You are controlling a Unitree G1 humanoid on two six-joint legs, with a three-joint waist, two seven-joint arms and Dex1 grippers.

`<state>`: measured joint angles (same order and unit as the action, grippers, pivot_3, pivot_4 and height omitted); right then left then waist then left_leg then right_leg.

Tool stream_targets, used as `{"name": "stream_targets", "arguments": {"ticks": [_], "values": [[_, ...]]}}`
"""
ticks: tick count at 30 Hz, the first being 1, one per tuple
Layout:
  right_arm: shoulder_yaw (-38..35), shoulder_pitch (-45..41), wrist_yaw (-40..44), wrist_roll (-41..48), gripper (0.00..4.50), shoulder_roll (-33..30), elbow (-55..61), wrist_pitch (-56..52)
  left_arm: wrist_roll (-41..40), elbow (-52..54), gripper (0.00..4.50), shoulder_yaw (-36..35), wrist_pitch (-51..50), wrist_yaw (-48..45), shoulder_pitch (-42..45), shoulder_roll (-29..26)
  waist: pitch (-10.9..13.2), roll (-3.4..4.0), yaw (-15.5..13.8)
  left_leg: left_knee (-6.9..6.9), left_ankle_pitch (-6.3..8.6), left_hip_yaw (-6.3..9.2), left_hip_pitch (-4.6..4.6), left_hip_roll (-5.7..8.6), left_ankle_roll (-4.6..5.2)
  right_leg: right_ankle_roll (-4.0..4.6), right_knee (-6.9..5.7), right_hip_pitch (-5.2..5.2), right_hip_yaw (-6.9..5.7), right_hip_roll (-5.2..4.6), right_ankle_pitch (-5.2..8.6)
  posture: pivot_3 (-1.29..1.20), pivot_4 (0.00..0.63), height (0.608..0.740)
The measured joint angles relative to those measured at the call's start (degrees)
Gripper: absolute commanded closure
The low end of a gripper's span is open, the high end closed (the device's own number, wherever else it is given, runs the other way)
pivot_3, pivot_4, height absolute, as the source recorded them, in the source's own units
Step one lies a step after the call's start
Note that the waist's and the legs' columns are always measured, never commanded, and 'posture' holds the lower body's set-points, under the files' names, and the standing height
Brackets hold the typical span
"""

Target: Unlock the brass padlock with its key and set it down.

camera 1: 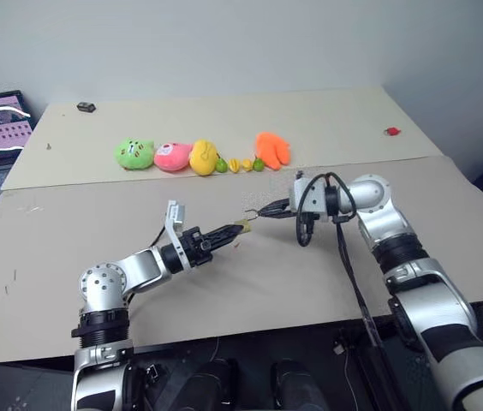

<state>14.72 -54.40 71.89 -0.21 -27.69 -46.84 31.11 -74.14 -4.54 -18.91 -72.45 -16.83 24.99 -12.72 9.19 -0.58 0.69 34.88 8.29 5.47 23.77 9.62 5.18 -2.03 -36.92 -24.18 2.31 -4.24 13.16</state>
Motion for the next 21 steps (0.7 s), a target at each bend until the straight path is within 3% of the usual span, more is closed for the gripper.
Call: {"name": "stream_targets", "arguments": {"ticks": [16,21], "values": [[0.27,2.32,-0.08,-1.38,4.41,-0.46,-2.71,2.42,0.06,0.01,4.5,0.02,0.07,0.27,-0.7,-1.14,0.0,0.0,0.24,-0.02,-0.01,-0.01,0.0,-0.01,-0.01,0.0,-0.04,-0.01,0.04,0.01,0.0,0.0,0.15,0.74],[0.27,3.6,-0.05,-1.33,4.41,0.11,-0.19,2.38,4.47,-0.55,4.5,1.42,1.21,-0.95,-3.59,-3.6,0.0,0.0,0.46,-0.03,-0.02,-0.01,0.0,-0.02,-0.04,0.0,-0.09,-0.03,0.05,0.03,0.0,0.0,0.15,0.74]]}}
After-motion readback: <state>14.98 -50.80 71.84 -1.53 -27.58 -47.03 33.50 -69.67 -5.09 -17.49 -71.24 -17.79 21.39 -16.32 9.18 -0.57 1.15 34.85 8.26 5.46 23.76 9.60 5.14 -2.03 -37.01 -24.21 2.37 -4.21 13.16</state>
